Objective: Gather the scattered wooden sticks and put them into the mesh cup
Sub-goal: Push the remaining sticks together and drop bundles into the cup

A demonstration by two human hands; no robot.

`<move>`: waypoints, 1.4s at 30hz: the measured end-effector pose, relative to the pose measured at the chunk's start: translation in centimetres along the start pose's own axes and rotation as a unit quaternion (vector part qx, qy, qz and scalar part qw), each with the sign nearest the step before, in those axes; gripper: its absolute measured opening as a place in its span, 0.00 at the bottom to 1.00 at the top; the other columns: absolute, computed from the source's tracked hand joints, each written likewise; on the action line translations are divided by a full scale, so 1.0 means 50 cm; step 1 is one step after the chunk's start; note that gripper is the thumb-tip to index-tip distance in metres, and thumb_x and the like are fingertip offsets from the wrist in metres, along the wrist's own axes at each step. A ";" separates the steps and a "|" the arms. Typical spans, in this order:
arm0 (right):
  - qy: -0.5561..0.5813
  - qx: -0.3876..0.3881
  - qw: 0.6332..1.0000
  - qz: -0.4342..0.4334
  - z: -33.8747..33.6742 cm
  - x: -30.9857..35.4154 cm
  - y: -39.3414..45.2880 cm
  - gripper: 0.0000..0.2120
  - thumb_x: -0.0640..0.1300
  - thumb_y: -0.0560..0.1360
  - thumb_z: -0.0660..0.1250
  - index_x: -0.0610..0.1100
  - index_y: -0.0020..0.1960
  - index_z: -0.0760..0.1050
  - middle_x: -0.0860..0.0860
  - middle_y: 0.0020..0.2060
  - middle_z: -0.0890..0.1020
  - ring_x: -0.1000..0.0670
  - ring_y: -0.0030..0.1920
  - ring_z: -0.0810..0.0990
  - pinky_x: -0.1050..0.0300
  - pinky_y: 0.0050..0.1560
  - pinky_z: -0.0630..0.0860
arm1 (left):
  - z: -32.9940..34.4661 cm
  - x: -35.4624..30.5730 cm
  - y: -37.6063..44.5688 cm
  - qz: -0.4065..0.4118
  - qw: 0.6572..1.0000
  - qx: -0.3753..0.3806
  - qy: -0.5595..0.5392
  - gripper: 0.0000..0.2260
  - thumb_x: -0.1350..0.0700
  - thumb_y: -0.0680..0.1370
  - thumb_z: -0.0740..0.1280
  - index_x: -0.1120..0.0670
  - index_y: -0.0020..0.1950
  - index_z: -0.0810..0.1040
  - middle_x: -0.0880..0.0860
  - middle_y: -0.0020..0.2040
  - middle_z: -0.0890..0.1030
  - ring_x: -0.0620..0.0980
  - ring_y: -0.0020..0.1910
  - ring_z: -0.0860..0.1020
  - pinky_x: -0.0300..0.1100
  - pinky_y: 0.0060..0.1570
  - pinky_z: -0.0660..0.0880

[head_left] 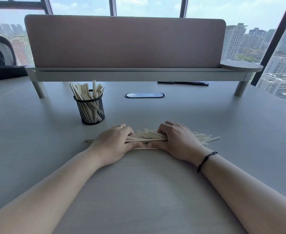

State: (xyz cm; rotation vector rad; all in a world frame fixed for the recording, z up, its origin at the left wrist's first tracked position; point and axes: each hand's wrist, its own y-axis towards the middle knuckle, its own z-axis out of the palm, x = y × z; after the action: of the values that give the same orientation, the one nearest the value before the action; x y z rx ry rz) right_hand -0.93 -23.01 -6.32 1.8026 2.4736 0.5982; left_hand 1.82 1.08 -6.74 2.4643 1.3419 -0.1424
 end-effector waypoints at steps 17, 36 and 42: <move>-0.093 -0.081 0.992 -0.026 -0.014 0.002 -0.001 0.32 0.76 0.71 0.54 0.45 0.37 0.65 0.52 0.30 0.71 0.42 0.32 0.72 0.53 0.30 0.60 | -0.009 -0.029 -0.008 0.043 0.994 -0.062 0.078 0.19 0.36 0.79 0.61 0.49 0.59 0.77 0.47 0.52 0.81 0.52 0.54 0.80 0.47 0.45 0.73; -0.066 -0.069 0.995 -0.003 -0.016 0.009 -0.004 0.27 0.72 0.72 0.61 0.50 0.56 0.71 0.51 0.42 0.84 0.41 0.42 0.82 0.53 0.35 0.71 | -0.003 -0.009 0.002 0.041 0.982 -0.093 0.158 0.14 0.47 0.81 0.53 0.55 0.53 0.71 0.54 0.50 0.80 0.64 0.44 0.81 0.47 0.34 0.67; -0.093 -0.035 0.995 -0.002 -0.029 0.018 -0.008 0.13 0.57 0.78 0.64 0.48 0.55 0.71 0.48 0.41 0.82 0.38 0.42 0.80 0.51 0.35 0.70 | -0.008 -0.001 -0.002 0.090 0.971 -0.149 0.165 0.22 0.35 0.78 0.57 0.54 0.49 0.74 0.53 0.33 0.80 0.60 0.31 0.80 0.43 0.27 0.64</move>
State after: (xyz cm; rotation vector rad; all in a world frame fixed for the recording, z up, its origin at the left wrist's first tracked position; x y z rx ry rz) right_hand -1.93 -22.72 -4.92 1.7414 2.3059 0.4858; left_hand 1.67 1.23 -6.37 2.3999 1.1472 0.4960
